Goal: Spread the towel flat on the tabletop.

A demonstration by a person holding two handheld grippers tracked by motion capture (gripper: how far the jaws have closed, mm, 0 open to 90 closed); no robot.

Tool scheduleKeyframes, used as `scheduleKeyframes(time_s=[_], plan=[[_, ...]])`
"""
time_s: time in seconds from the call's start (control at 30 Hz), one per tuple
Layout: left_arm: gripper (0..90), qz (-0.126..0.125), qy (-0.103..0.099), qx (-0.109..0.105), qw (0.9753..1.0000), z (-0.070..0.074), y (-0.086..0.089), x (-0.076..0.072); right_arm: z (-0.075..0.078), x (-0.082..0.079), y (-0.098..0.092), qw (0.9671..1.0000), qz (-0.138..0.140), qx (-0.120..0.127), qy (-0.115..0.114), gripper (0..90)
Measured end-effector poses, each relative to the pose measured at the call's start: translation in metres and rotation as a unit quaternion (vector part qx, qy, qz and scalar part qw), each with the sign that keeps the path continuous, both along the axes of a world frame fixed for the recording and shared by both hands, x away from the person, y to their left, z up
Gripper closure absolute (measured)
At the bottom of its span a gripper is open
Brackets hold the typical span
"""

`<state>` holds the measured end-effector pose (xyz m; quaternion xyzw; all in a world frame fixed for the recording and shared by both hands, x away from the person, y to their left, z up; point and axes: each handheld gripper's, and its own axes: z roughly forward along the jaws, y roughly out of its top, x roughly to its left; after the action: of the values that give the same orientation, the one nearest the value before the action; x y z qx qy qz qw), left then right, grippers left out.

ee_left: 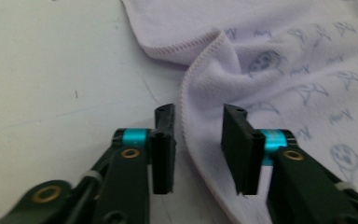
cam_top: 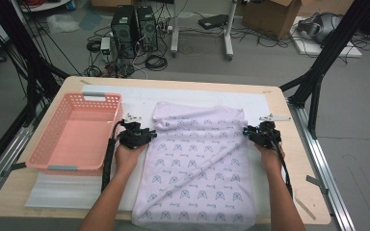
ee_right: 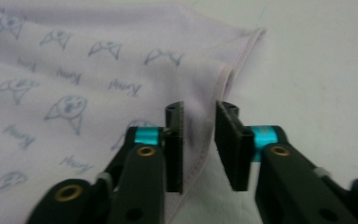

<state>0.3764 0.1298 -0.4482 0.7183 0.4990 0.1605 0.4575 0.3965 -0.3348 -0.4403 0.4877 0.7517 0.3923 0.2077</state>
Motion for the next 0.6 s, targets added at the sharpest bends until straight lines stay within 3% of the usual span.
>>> scheduleKeyframes(time_s=[0.03, 0.07, 0.2, 0.3, 0.37, 0.5, 0.6], plan=[[60.6, -0.006, 0.001, -0.004, 1.0000, 0.000, 0.001, -0.005, 0.001, -0.004, 0.000, 1.0000, 0.001, -0.004, -0.002, 65.8], [56.3, -0.016, 0.017, -0.004, 0.9997, 0.001, 0.000, -0.008, 0.002, -0.008, -0.001, 1.0000, 0.004, -0.008, -0.004, 65.2], [53.3, -0.049, 0.021, -0.006, 0.9986, 0.000, -0.002, -0.032, 0.007, -0.031, -0.003, 0.9997, 0.022, -0.004, -0.008, 63.6], [50.9, -0.060, 0.038, -0.021, 0.9973, -0.004, 0.000, -0.051, 0.009, -0.053, -0.003, 0.9991, 0.041, -0.001, -0.009, 62.3], [47.5, -0.057, 0.037, -0.028, 0.9973, -0.005, 0.004, -0.066, 0.009, -0.071, -0.004, 0.9987, 0.049, 0.014, -0.008, 62.0], [51.9, -0.063, 0.051, -0.042, 0.9958, -0.006, 0.008, -0.089, 0.005, -0.107, -0.004, 0.9978, 0.062, 0.024, 0.004, 60.0], [56.2, -0.076, 0.056, -0.047, 0.9944, -0.007, 0.007, -0.102, 0.001, -0.130, -0.002, 0.9971, 0.074, 0.010, 0.016, 60.0]])
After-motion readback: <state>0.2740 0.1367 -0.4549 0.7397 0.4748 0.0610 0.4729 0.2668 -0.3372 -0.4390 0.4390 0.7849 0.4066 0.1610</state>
